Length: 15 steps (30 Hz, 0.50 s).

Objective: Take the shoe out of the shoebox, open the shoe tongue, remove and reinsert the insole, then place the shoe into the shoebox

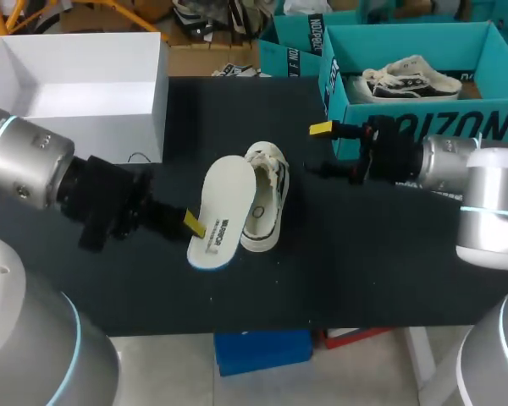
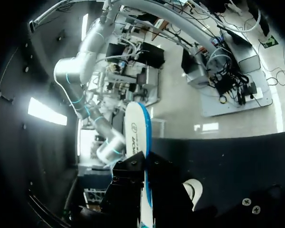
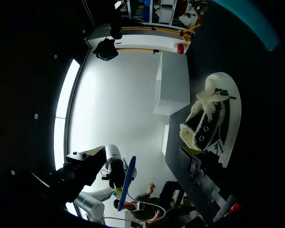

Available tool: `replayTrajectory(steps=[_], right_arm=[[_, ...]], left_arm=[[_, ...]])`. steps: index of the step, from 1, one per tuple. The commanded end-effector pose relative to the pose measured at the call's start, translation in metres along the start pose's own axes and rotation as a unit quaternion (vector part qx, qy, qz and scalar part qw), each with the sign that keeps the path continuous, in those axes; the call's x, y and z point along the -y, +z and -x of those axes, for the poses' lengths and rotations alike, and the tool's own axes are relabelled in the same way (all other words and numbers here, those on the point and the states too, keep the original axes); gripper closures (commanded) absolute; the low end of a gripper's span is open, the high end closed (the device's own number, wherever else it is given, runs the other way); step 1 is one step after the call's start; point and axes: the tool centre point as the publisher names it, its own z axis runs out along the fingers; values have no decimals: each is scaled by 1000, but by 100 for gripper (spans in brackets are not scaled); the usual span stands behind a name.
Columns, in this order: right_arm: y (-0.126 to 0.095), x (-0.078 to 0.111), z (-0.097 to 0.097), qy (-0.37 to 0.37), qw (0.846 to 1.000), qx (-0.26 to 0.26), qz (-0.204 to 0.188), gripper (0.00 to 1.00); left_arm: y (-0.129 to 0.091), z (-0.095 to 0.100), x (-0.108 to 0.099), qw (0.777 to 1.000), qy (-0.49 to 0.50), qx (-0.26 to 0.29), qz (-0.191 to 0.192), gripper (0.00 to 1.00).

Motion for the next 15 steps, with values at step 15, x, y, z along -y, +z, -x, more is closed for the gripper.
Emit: replayTrajectory(steps=[15], right_arm=[[1,1,1,0,1000,1,1,0]], left_arm=[[34,-91,-10,989,113,8,93,100]])
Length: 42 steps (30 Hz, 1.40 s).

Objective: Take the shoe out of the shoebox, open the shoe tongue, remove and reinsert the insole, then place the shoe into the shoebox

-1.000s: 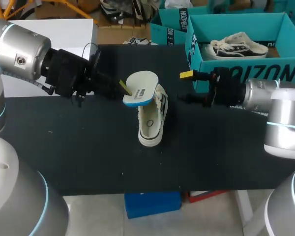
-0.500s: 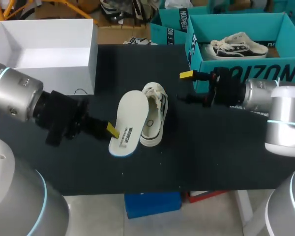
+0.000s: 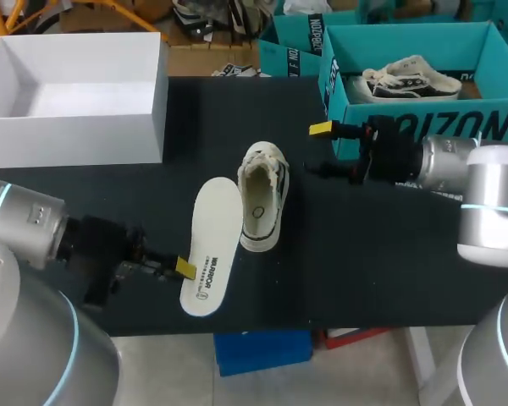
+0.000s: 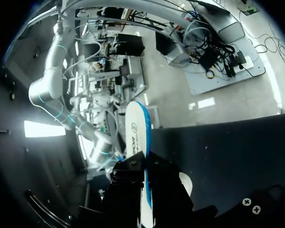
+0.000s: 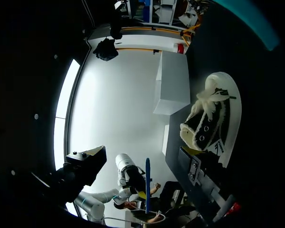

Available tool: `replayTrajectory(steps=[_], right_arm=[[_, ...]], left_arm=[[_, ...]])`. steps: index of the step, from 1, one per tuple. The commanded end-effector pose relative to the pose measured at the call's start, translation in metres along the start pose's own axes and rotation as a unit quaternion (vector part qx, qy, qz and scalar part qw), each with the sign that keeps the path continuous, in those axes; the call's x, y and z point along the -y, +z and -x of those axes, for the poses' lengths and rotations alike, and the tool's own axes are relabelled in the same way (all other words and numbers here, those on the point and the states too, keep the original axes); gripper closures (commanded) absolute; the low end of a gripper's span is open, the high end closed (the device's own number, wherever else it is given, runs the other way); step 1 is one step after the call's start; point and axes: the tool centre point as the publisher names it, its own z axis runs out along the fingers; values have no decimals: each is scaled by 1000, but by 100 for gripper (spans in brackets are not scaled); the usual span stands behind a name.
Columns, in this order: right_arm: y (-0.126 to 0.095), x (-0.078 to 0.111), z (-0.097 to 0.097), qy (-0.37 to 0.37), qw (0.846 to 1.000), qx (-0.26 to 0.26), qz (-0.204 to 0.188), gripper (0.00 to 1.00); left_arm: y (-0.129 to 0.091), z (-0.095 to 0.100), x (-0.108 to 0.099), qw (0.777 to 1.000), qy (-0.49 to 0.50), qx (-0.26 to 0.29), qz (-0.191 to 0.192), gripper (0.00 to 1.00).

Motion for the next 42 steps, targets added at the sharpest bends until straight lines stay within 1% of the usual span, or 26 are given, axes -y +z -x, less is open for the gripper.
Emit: replayTrajectory(steps=[1,7,14,21,26,34,39,42], right_arm=[[1,1,1,0,1000,1,1,0],[1,1,1,0,1000,1,1,0],[1,1,1,0,1000,1,1,0],[1,1,1,0,1000,1,1,0],[1,1,1,0,1000,1,1,0],[1,1,1,0,1000,1,1,0],[1,1,1,0,1000,1,1,0],[1,1,1,0,1000,1,1,0]], left_arm=[[18,-15,-9,999,14,12,33,100],[30,-28,-31,998,21,7,53,100],[32,-37,-67,998,14,10,62,100],[36,-41,-96,998,9,12,69,100],[41,-38,-113,997,11,15,70,100],[51,-31,-131,997,15,17,68,100],[54,-22,-135,997,13,24,69,100],[55,-16,-134,997,14,25,68,100]])
